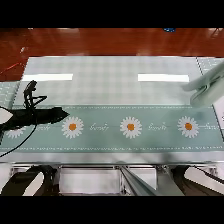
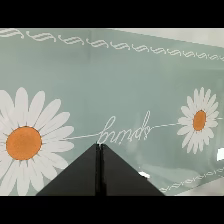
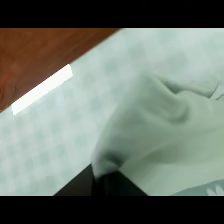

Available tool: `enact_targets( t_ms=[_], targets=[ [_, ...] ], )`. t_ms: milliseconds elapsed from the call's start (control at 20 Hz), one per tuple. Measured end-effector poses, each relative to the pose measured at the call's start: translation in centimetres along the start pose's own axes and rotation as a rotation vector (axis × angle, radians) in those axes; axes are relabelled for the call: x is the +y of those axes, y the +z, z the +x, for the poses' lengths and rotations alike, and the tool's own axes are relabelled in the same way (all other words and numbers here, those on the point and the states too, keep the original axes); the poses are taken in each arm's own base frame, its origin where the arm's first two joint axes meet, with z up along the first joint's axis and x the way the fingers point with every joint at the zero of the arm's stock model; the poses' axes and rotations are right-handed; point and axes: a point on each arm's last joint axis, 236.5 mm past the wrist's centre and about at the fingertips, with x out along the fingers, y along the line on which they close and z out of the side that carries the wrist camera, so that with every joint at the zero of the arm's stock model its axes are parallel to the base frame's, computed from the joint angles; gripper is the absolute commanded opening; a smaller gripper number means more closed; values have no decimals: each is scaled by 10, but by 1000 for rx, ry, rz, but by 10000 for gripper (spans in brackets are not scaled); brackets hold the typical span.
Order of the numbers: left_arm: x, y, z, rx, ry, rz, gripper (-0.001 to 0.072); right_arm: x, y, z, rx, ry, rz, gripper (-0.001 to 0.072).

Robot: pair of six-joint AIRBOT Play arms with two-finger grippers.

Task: Fold the shirts.

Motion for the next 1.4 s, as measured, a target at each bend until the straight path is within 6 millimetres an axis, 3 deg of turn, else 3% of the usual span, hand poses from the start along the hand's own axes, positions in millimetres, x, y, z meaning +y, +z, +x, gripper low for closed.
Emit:
enact_targets(
  t_ms=[150, 300, 450, 550, 600, 650, 700, 800, 900, 1000, 1050, 1100, 1200, 1300, 1400],
  targets=[
    [0, 0, 0, 0, 0, 0, 25, -46, -21, -13, 14, -109, 121, 23],
    [0, 0, 0, 0, 0, 0, 25, -109, -54, -29, 37, -264, 262, 23],
    [0, 0, 0, -1, 0, 1, 26, -174, -108, -51, 82, -457, 407, 24],
    [0, 1, 0, -3, 1, 1, 25, -206, -150, -64, 125, -580, 487, 25],
    [0, 1, 0, -5, 1, 1, 25, -218, -171, -70, 150, -642, 517, 88],
    [0, 1, 0, -5, 1, 1, 25, -228, -190, -76, 173, -696, 543, 309],
    [0, 2, 0, -9, 2, 1, 25, -238, -208, -82, 195, -760, 567, 409],
    [1, 6, 0, -24, 5, 5, 26, -256, -238, -95, 242, -876, 617, 409],
    [2, 12, 0, -51, 10, 6, 25, -263, -252, -101, 259, -927, 639, 408],
    [4, 21, -1, -90, 18, 8, 25, -268, -252, -100, 245, -937, 632, 404],
    [5, 27, -2, -114, 22, 10, 25, -268, -248, -95, 228, -920, 619, 350],
    [4, 36, -4, -141, 25, 11, 25, -268, -240, -88, 199, -887, 591, 217],
    [-2, 59, -12, -187, 24, 25, 25, -258, -207, -59, 110, -739, 512, 24],
    [-22, 93, -26, -225, 5, 63, 25, -226, -161, -21, 16, -515, 412, 23],
    [-53, 128, -43, -255, -30, 127, 25, -169, -112, 18, -57, -276, 254, 23]
  ],
)
